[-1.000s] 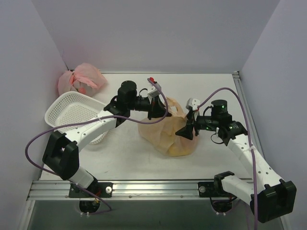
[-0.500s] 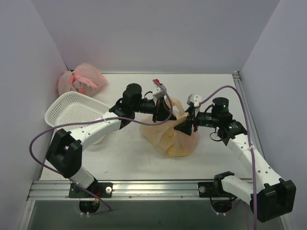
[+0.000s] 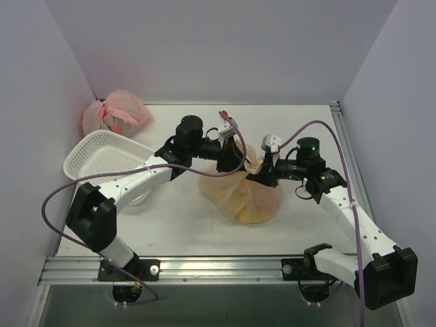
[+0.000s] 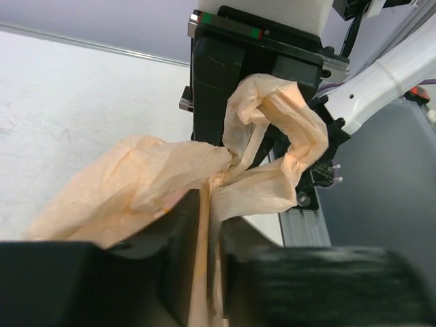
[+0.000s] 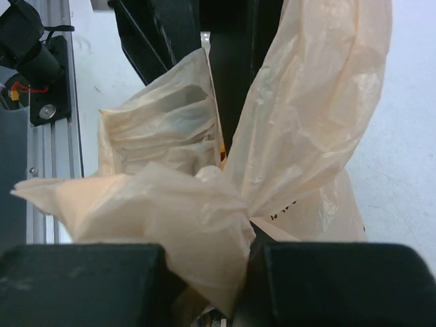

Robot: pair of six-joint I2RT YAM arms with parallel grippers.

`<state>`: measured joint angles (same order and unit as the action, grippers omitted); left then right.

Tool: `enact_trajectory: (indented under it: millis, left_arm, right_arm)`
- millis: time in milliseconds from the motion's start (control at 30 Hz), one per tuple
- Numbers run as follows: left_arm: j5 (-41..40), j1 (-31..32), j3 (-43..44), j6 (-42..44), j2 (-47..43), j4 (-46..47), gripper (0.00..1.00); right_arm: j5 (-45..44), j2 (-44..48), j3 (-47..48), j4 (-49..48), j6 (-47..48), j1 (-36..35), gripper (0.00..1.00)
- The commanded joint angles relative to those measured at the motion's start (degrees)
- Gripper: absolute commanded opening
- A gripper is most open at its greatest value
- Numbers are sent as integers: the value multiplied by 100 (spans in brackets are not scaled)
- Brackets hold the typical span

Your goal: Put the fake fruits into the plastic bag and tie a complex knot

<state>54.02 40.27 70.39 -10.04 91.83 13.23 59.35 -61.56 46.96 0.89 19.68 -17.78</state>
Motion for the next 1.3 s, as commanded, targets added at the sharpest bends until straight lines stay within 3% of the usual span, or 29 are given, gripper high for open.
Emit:
enact_trajectory:
  millis: [0, 133, 333, 500, 667, 867, 1000, 1133, 1200, 1267]
  left_arm:
    - [205, -247, 344, 266, -517, -390, 32]
    - [477, -423, 344, 354, -859, -769, 53]
    - [171, -783, 414, 828, -1352, -1279, 56]
    - [-181, -977, 1483, 1820, -782, -2331, 64]
    - [-50, -863, 2355, 2496, -62, -3219, 75]
    - [425, -731, 2822, 3104, 283, -4134, 77]
    - [785, -731, 2893, 3307, 344, -4540, 71]
    - [803, -626, 2823, 3649, 335, -4918, 58]
    - [768, -573, 2822, 3702, 344, -4997, 46]
    - [768, -590, 2953, 3598, 397, -5006, 16]
  right_arm:
    - [50, 30, 226, 228, 317, -50, 0]
    - [50, 39, 226, 281, 378, -50, 0]
    - [129, 56, 296, 412, 536, -50, 0]
    - [261, 4, 472, 772, 1063, -76, 0]
    - [226, -31, 612, 1185, 1582, -164, 0]
    - [164, -40, 709, 1405, 1907, -191, 0]
    - [103, -40, 727, 1485, 2004, -208, 0]
    - [68, -49, 718, 1511, 2040, -200, 0]
    - [24, -67, 718, 1502, 2040, -226, 0]
    - [-20, -93, 736, 1511, 2022, -226, 0]
